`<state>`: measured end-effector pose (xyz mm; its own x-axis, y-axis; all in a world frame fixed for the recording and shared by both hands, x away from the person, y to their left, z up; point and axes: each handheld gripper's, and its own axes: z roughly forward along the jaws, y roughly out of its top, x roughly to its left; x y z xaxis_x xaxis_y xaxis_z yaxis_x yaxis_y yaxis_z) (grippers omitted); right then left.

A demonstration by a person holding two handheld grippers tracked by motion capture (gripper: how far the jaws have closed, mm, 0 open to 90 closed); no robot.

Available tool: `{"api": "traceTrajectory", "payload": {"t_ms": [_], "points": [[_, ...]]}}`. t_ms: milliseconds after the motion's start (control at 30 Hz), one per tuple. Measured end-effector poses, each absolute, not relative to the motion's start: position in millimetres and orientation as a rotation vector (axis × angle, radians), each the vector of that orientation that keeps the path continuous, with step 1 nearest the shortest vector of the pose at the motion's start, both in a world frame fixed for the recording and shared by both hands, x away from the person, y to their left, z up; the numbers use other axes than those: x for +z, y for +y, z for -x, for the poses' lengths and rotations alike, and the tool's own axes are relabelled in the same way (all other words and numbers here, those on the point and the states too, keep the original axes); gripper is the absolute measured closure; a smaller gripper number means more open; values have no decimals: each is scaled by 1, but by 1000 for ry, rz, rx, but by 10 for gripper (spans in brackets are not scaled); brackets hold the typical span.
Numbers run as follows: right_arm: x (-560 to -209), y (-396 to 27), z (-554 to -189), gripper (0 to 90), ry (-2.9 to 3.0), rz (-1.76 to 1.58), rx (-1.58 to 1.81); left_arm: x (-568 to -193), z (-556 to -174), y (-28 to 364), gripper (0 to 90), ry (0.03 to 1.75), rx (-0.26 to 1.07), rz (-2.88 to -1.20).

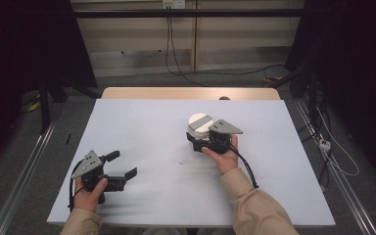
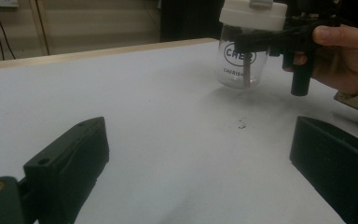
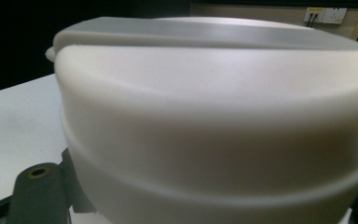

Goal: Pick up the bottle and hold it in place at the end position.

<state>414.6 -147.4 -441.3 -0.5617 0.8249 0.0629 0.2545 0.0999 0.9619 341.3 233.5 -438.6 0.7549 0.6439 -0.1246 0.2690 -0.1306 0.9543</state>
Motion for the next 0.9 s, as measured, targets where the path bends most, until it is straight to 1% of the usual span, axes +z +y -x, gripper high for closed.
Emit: {"api": "traceTrajectory", "payload": {"t_ms": [900], "points": [[-445, -140, -428, 181, 1900, -1059, 1468, -441, -342, 231, 41, 734, 369, -1724]]}}
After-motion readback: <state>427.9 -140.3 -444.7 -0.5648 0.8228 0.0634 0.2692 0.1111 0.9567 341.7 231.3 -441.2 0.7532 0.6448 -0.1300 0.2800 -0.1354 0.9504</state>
